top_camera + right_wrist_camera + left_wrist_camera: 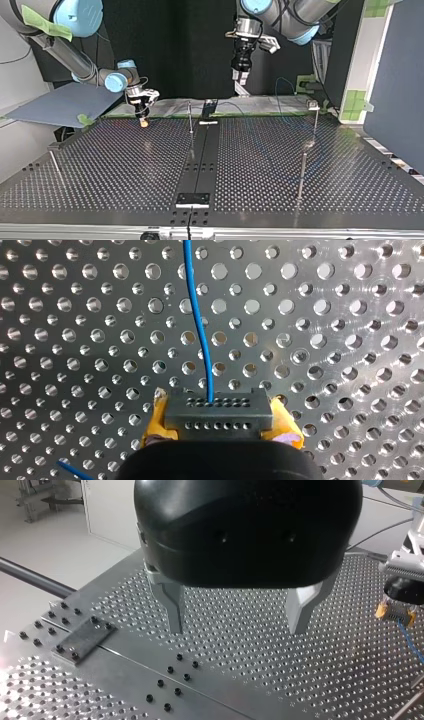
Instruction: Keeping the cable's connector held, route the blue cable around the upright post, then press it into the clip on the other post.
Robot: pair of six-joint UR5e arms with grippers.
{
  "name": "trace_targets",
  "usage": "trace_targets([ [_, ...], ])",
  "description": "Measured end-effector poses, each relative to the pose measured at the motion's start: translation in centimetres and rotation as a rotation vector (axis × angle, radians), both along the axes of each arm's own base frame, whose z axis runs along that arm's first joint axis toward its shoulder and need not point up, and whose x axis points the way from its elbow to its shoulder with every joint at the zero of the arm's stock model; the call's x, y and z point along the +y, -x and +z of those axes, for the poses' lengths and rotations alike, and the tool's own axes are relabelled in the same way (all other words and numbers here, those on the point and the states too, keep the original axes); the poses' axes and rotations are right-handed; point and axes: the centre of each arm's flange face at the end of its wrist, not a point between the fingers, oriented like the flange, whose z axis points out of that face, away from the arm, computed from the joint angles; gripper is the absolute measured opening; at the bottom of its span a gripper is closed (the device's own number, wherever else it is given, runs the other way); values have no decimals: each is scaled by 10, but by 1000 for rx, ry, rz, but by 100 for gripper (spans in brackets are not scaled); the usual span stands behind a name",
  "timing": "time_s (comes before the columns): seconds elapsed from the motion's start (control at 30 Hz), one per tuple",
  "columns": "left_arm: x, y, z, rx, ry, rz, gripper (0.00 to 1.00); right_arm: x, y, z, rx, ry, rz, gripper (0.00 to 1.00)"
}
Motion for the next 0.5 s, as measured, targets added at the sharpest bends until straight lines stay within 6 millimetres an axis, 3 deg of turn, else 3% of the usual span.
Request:
trace_targets([
  [0.27, 18, 26, 4, -7, 1, 2, 100, 1, -1, 0, 3, -3, 2, 0],
  [0.5, 28, 41, -7, 20, -16, 4, 100, 2, -2, -1, 3, -6, 10, 0],
])
